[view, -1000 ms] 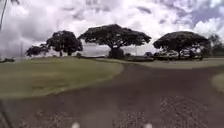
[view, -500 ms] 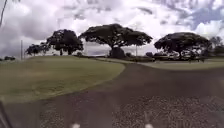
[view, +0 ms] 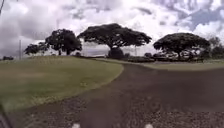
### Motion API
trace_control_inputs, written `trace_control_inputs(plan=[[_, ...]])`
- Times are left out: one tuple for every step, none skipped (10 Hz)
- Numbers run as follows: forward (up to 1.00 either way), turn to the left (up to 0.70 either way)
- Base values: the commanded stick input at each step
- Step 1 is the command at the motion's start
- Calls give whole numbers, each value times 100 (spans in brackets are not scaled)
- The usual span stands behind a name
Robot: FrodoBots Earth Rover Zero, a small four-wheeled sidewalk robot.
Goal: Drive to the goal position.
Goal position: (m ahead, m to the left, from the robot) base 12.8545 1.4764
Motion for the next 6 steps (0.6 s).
trace_control_inputs(plan=[[70, -35], [70, -35], [70, -35], [70, -35], [70, -35], [70, -35]])
